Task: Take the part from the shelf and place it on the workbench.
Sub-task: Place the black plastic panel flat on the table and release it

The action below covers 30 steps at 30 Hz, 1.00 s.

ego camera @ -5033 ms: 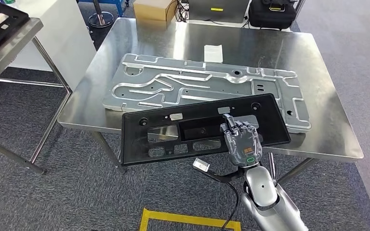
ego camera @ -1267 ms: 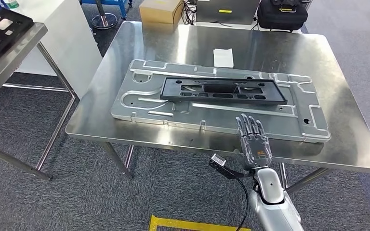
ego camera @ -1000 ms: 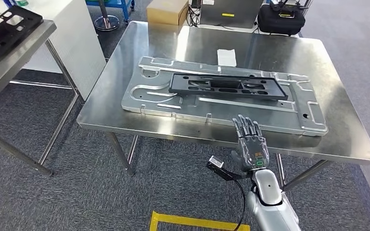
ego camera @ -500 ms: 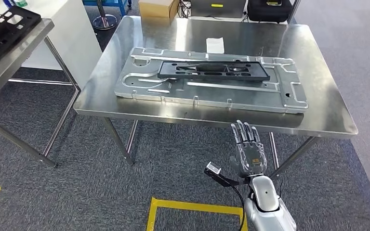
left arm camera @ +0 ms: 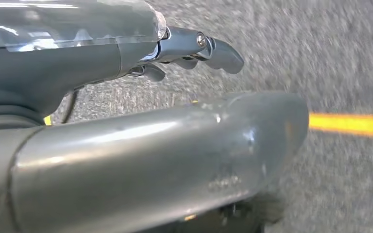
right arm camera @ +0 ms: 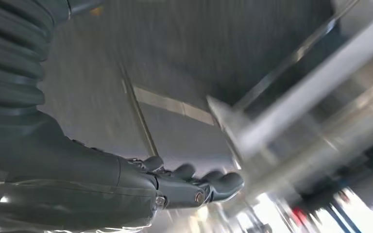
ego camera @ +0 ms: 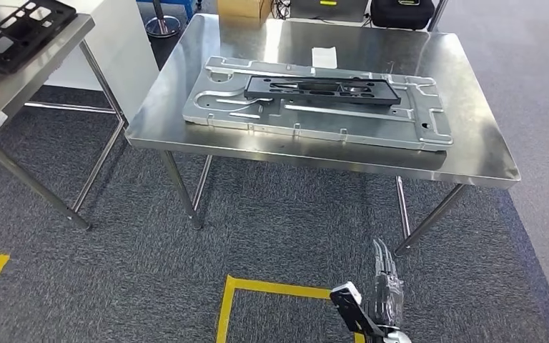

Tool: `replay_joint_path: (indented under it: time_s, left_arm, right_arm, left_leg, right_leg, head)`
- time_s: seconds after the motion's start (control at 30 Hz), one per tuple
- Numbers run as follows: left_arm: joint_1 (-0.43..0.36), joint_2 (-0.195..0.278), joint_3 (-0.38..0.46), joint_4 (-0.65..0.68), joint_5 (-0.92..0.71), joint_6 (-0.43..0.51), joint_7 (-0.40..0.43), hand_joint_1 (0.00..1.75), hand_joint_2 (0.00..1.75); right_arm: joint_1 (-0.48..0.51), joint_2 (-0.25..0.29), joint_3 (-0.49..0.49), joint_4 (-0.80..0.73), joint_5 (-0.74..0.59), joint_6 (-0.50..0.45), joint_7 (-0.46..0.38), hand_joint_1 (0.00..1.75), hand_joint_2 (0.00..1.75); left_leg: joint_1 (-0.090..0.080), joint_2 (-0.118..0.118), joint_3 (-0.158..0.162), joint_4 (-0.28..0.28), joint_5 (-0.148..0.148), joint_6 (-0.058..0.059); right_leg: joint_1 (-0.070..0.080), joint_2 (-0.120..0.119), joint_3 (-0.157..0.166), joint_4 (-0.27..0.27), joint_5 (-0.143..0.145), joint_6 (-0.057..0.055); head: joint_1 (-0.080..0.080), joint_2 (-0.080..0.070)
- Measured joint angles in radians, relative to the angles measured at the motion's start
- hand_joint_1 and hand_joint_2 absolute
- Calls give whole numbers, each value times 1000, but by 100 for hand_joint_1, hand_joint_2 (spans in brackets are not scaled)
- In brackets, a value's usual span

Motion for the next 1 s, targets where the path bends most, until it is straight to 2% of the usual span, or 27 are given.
replay_joint_path:
  time_s: [0.03,0.07,0.1,0.13,0.17,0.2,0.23,0.27,0.3,0.33,0.4,0.43,0.47,0.53,0.57,0.6,0.63,0.67,0.7,0.73,0.77,0.8,0.83,0.9,0.93,0.97,1.0]
  left_arm:
    - [1,0,6,0,4,1,-1,0,0]
    - [2,0,11,0,6,1,-2,0,0]
    - [3,-1,16,0,7,1,-3,0,0]
    - [4,-2,20,0,8,1,-3,0,0]
    - [5,-2,22,0,10,1,-3,0,0]
    - [4,-3,25,0,11,1,-3,0,0]
    - [4,-3,29,0,13,2,-3,0,0]
    - [3,-3,33,0,15,4,-3,0,0]
    - [3,-3,38,0,17,7,-3,0,0]
    - [3,-3,43,0,20,10,-2,0,0]
    - [5,-4,53,0,26,15,0,0,0]
    - [7,-4,59,0,29,16,1,0,0]
    - [10,-5,63,0,32,17,2,0,0]
    - [14,-6,71,0,35,17,2,0,0]
    - [14,-6,74,0,36,17,2,0,0]
    - [14,-6,76,0,37,17,1,0,0]
    - [14,-6,79,0,38,17,1,0,0]
    - [13,-6,82,0,40,17,0,0,0]
    - [12,-6,86,0,42,17,-1,0,0]
    - [11,-5,89,0,45,17,-1,0,0]
    - [9,-5,91,0,47,18,-3,0,0]
    - [7,-5,94,-1,48,18,-4,0,0]
    - [5,-4,96,-1,49,18,-5,0,0]
    - [6,-6,101,-1,50,18,-7,0,0]
    - [7,-7,104,-1,50,18,-7,0,0]
    - [7,-8,107,-1,51,17,-7,0,0]
    - [6,-9,109,0,53,18,-8,0,0]
  right_arm:
    - [6,9,-40,20,-56,39,-52,0,175]
    - [11,18,-83,44,-95,71,-103,0,175]
    - [15,27,-127,71,-116,95,-150,0,175]
    - [17,36,-169,96,-122,111,-185,0,131]
    - [18,44,-206,116,-122,126,-205,0,87]
    - [15,52,-243,135,-121,144,-216,0,44]
    - [11,59,-279,153,-123,165,-219,0,0]
    - [5,65,-315,175,-130,190,-224,0,0]
    - [-4,69,-357,209,-139,214,-234,0,0]
    - [-16,69,-410,259,-149,234,-251,0,0]
    - [-39,64,-534,384,-161,247,-272,0,0]
    - [-49,61,-595,446,-163,242,-268,0,0]
    - [-55,56,-648,500,-164,234,-254,0,0]
    - [-65,41,-730,594,-162,219,-226,0,0]
    - [-69,35,-762,635,-160,214,-214,0,0]
    - [-73,31,-790,669,-157,211,-203,0,0]
    - [-78,29,-813,700,-155,210,-184,0,0]
    - [-84,27,-835,728,-153,210,-158,0,0]
    - [-91,26,-855,755,-152,211,-122,0,0]
    - [-97,25,-872,780,-151,213,-83,0,0]
    - [-103,24,-889,803,-150,215,-42,0,0]
    - [-108,23,-905,823,-149,217,2,0,0]
    - [-112,22,-921,842,-146,219,47,0,0]
    - [-120,17,-950,876,-141,218,138,0,0]
    - [-123,14,-962,891,-139,217,180,0,0]
    - [-126,12,-972,902,-137,216,214,0,0]
    - [-128,10,-980,912,-135,217,246,0,0]
  left_leg:
    - [0,0,-15,1,12,1]
    - [0,0,-32,3,24,-2]
    - [1,0,-48,5,35,-4]
    - [2,1,-65,9,45,-8]
    - [4,1,-81,14,54,-13]
    - [5,1,-96,20,62,-19]
    - [6,1,-108,25,70,-26]
    - [6,1,-114,28,77,-33]
    - [6,1,-117,29,85,-40]
    - [6,1,-117,26,94,-47]
    - [9,-2,-120,23,101,-59]
    - [10,-3,-128,38,78,-63]
    - [12,-4,-141,72,34,-65]
    - [13,-5,-169,192,-82,-65]
    - [11,-5,-177,256,-118,-64]
    - [9,-5,-173,300,-128,-62]
    - [6,-5,-154,312,-115,-58]
    - [1,-5,-118,289,-88,-50]
    - [-5,-5,-65,234,-63,-39]
    - [-12,-5,-6,157,-58,-26]
    - [-17,-5,49,79,-65,-16]
    - [-22,-5,85,19,-78,-9]
    - [-26,-4,103,-16,-88,-5]
    - [-26,-1,97,-35,-70,3]
    - [-23,2,88,-40,-56,9]
    - [-19,4,77,-44,-41,15]
    - [-17,6,62,-46,-27,19]
  right_leg:
    - [-4,1,-14,63,-44,5]
    - [-9,1,-20,117,-66,11]
    - [-13,1,-16,148,-64,15]
    - [-17,1,4,145,-41,19]
    - [-22,0,43,107,-11,23]
    - [-26,1,93,42,6,26]
    - [-25,2,148,-36,7,26]
    - [-24,3,187,-98,-2,24]
    - [-21,5,210,-138,-14,19]
    - [-17,6,216,-155,-19,12]
    - [-15,2,204,-157,-3,-6]
    - [-14,-2,194,-157,8,-16]
    - [-14,-6,181,-159,21,-25]
    - [-8,-8,151,-157,45,-38]
    - [-4,-8,134,-155,57,-41]
    - [1,-8,116,-152,69,-43]
    - [6,-8,98,-149,80,-45]
    - [11,-7,82,-145,89,-45]
    - [15,-7,68,-141,99,-46]
    - [18,-6,57,-137,108,-44]
    - [20,-7,50,-135,117,-41]
    - [20,-8,46,-135,126,-37]
    - [18,-10,44,-136,136,-32]
    - [15,-9,41,-140,149,-21]
    - [14,-6,35,-132,134,-15]
    - [12,-2,27,-109,98,-9]
    - [7,1,17,-65,43,-3]
  head:
    - [2,0]
    - [3,0]
    - [3,0]
    - [3,0]
    - [3,0]
    - [3,0]
    - [4,0]
    - [4,0]
    - [5,0]
    - [6,0]
    - [6,0]
    - [5,0]
    - [4,0]
    - [1,0]
    - [0,0]
    - [0,0]
    - [-1,0]
    - [-1,0]
    - [-1,0]
    - [-1,0]
    - [-1,0]
    - [0,0]
    - [0,0]
    - [-2,0]
    - [-3,0]
    - [-3,0]
    - [-2,0]
